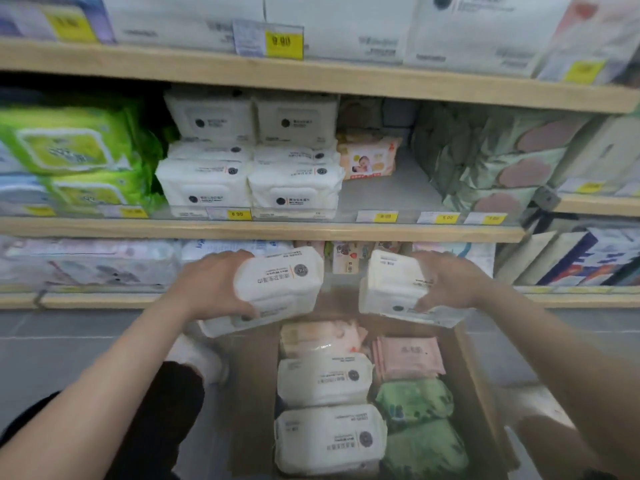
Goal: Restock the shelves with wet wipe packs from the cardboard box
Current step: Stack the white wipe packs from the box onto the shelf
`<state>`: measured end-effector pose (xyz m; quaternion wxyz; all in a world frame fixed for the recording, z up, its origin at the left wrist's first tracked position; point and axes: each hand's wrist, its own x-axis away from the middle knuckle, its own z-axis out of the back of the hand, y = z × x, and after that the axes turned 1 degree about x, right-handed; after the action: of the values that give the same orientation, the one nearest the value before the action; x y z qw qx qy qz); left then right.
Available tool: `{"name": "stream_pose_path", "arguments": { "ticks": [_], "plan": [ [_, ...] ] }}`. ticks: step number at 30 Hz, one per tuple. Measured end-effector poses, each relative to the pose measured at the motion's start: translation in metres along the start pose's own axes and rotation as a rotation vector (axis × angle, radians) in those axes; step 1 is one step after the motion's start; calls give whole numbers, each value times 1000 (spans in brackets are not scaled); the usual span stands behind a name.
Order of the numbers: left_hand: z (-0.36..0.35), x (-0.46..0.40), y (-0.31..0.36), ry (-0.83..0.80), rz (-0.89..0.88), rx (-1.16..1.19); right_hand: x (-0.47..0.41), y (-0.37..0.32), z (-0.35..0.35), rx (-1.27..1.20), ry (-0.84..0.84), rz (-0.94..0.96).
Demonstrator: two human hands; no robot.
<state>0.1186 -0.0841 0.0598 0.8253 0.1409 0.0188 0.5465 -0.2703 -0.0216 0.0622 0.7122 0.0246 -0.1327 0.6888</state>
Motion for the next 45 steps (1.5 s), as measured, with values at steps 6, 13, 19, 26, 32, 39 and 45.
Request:
{"name": "stream_pose_path", "arguments": {
  "ticks": [6,13,19,26,32,39,45],
  "plan": [
    [30,-3,-54,191,116,109,-54,-60,52,35,168,89],
    [40,-8,-98,314,247,192,-115,-146,90,102,292,264],
    [44,-2,-136,330,344,213,-168,-231,117,158,424,358],
    [41,-5,-155,321,395,189,-234,-301,99,169,426,478],
    [41,-9,-148,295,399,200,-231,-296,61,495,733,418],
    [35,-9,-153,275,387,181,-242,-302,36,525,876,345],
    [32,-9,-159,270,397,168,-288,-318,46,525,805,306]
  ]
}}
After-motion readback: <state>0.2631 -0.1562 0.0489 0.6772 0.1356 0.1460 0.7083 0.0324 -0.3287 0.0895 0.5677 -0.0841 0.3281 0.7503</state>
